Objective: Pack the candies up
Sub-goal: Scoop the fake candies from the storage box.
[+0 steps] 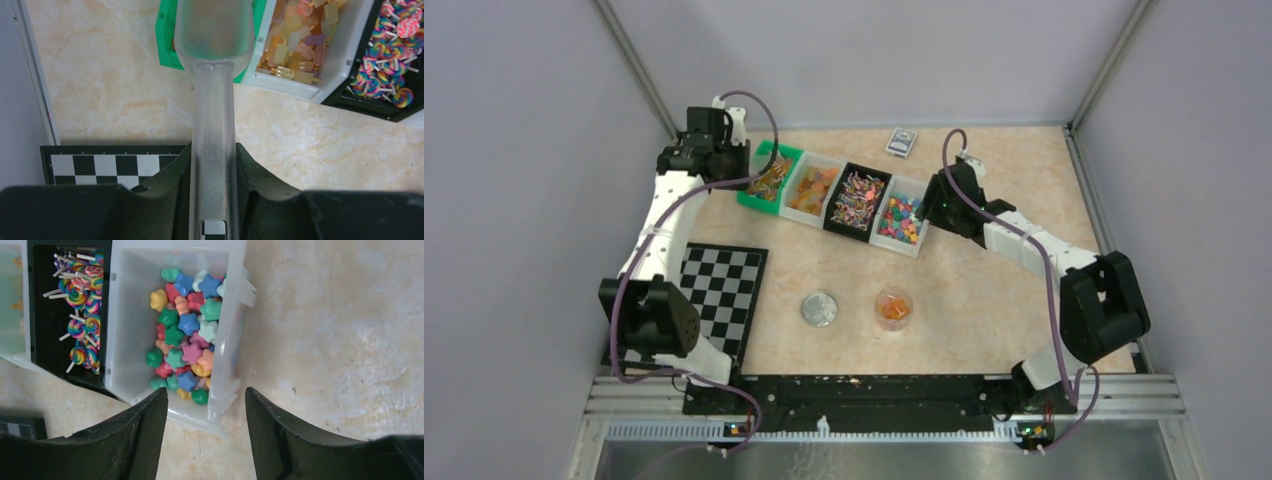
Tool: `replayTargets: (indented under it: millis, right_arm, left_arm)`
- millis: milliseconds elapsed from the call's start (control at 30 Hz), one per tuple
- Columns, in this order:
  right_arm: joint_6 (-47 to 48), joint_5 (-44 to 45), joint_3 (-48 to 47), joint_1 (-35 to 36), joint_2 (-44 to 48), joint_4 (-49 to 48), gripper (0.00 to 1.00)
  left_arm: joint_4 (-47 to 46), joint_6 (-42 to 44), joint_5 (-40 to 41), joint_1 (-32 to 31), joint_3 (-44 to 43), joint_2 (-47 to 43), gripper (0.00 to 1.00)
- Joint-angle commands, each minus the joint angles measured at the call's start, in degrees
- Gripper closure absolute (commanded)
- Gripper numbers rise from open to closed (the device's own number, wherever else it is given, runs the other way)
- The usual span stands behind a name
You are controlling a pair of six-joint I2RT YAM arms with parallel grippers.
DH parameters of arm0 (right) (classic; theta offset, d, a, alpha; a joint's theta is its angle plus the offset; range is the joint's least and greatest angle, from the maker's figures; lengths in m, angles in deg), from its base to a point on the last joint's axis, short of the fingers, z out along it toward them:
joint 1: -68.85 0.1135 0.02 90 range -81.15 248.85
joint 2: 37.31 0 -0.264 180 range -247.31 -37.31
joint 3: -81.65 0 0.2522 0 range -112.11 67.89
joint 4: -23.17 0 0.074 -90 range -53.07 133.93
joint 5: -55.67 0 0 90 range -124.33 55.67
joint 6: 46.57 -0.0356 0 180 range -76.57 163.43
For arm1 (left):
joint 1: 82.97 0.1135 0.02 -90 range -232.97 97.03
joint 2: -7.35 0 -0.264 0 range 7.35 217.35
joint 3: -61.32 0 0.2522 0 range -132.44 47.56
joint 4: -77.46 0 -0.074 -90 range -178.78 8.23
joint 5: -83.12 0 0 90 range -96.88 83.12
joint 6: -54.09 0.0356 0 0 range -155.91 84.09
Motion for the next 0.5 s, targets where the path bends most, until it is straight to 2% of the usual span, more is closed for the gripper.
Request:
replayTargets:
  millis: [0, 100, 333, 467]
  right_arm:
    - [1.43, 2.21, -5.81, 0.49, -4.88, -0.75, 0.43]
    - [2.44, 3.34, -8.35, 0.48, -7.74, 0.15, 0.43]
    - [3.53, 3.09, -9.99, 0.47, -12.51, 0.45, 0.5]
    - [4.96, 3.19, -10.98, 0.43, -14.35, 1.15, 0.54]
  left_arm:
    - [-0.9, 2.95, -4.89, 3.35, -5.23, 5.98, 1.0]
    - [1.39, 4.53, -7.17, 4.36, -8.96, 9.56, 1.0]
    - [9.31, 4.98, -13.22, 4.36, -17.6, 16.82, 1.0]
    - [11.95, 6.08, -9.66, 4.33, -18.56, 18.78, 1.0]
